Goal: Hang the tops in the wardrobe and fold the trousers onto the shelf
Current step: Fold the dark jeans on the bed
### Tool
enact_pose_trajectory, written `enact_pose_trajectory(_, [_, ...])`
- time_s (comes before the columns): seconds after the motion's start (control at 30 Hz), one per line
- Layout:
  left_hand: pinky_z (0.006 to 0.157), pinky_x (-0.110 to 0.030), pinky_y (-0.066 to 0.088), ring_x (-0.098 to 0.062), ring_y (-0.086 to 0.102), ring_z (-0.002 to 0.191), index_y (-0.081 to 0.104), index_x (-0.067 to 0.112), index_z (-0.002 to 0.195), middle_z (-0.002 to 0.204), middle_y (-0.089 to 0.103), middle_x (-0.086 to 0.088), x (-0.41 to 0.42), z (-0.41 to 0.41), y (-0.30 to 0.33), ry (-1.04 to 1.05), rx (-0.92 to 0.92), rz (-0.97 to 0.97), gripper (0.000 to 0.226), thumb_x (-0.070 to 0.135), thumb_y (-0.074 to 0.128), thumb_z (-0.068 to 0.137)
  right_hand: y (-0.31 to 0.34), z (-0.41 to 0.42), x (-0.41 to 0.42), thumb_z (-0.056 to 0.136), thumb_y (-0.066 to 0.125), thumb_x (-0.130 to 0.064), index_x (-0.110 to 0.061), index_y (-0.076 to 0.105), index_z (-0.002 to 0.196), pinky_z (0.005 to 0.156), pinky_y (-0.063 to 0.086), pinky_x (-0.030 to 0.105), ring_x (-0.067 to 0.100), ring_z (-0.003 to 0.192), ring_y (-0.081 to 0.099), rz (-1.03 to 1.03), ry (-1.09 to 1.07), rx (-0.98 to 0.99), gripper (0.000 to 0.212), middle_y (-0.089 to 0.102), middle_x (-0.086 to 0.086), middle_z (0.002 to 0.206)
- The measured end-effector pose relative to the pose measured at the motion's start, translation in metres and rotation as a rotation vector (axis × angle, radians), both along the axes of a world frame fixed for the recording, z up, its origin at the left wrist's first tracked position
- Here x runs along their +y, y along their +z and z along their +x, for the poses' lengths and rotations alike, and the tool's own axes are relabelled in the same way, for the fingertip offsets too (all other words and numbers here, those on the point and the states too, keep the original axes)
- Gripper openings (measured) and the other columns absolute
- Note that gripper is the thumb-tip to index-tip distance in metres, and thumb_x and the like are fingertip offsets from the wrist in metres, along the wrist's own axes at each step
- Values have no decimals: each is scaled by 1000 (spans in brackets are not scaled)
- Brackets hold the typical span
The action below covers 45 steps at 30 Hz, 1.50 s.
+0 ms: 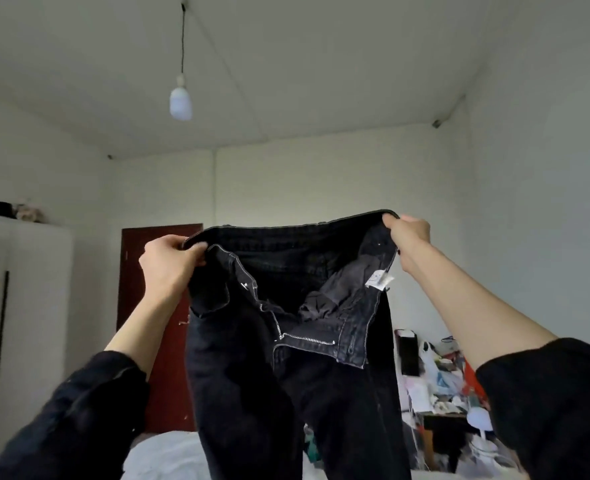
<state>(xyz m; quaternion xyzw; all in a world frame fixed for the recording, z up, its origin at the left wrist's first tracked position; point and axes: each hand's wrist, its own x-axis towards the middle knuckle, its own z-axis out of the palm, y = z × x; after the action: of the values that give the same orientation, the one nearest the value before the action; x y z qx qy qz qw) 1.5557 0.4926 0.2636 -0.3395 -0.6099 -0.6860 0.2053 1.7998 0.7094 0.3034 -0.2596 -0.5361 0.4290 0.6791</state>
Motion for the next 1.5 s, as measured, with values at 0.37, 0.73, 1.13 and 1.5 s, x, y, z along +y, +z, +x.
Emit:
enact_pose_trajectory(0.37, [73,-35,43,-38,58,90,62,18,76,96,59,-12,-9,-17,-68,399,139,-589,12,28,65,80,-102,-7,0,98,43,-41,-12,63,109,73,41,30,31,98,62,227,-593,-1182,37,66,13,106])
enact_pose_trajectory(0.73, [35,-15,45,-18,55,57,51,3,79,80,51,-11,-23,-37,-137,-194,-549,-550,10,1,47,88,-183,-13,2,91,52,1,-18,32,141,53,30,22,24,80,69,-565,517,-595,58,25,8,154])
enact_pose_trajectory(1.13, [94,-35,45,-29,58,108,44,11,136,115,60,-13,-38,-43,-181,-126,19,-912,68,-3,72,76,-210,-19,-10,78,70,4,3,64,108,71,49,27,27,90,65,-74,246,-1014,31,67,14,98])
enact_pose_trajectory(1.5, [69,-37,49,-32,64,76,57,17,94,79,67,-8,-40,-29,-178,369,251,-811,25,41,61,87,-209,-27,-21,84,70,-27,3,65,105,93,46,44,34,103,60,111,75,-845,36,66,19,110])
